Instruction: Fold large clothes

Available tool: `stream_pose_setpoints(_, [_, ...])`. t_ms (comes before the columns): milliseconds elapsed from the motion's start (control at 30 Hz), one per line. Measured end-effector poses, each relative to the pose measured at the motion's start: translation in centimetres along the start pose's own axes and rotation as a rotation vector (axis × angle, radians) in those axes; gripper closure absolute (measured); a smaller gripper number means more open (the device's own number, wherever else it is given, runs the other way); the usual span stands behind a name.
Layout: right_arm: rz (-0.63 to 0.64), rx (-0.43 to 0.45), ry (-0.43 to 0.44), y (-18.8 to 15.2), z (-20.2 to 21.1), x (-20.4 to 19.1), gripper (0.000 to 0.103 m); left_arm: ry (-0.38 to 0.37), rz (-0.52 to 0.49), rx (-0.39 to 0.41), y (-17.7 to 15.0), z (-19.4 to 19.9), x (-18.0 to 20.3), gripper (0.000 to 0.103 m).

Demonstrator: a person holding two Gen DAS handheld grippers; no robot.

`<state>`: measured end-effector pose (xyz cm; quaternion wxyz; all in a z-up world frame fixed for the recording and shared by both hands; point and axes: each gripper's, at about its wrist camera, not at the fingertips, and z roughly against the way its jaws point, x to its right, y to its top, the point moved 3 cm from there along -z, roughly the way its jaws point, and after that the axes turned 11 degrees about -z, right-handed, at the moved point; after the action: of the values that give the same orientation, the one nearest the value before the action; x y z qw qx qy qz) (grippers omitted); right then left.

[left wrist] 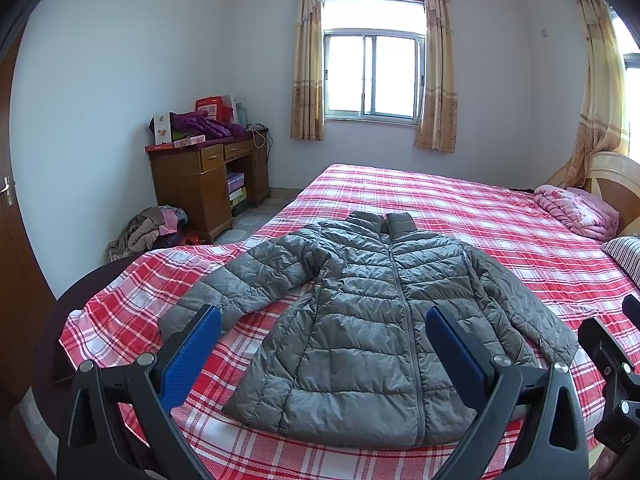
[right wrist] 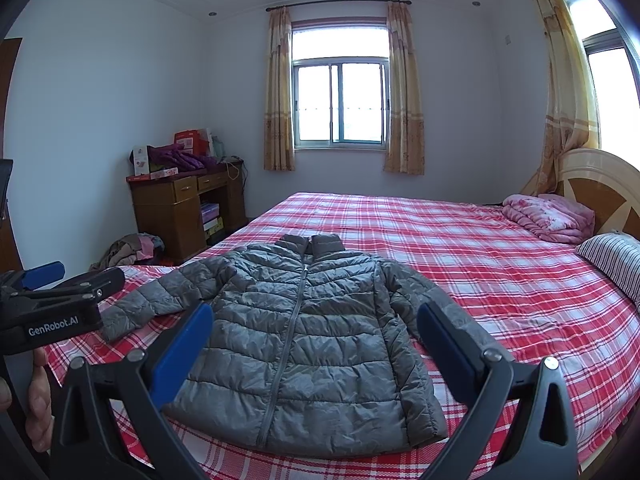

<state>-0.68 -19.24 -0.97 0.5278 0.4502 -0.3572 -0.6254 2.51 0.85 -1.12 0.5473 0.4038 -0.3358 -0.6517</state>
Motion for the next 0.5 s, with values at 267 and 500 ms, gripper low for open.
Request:
stream_pose_setpoints(267, [0.001,-0.001,0.0,-0.01,0.0,-0.01,0.0,0.0,0.0,0.001,-0.07,-0.09,0.0,0.001])
stream_pose_setpoints(500, [0.001,-0.001,0.0,0.01,0.03,0.0,0.0,0.001,0.002,0.0,-0.2,-0.01,-0.01,0.001])
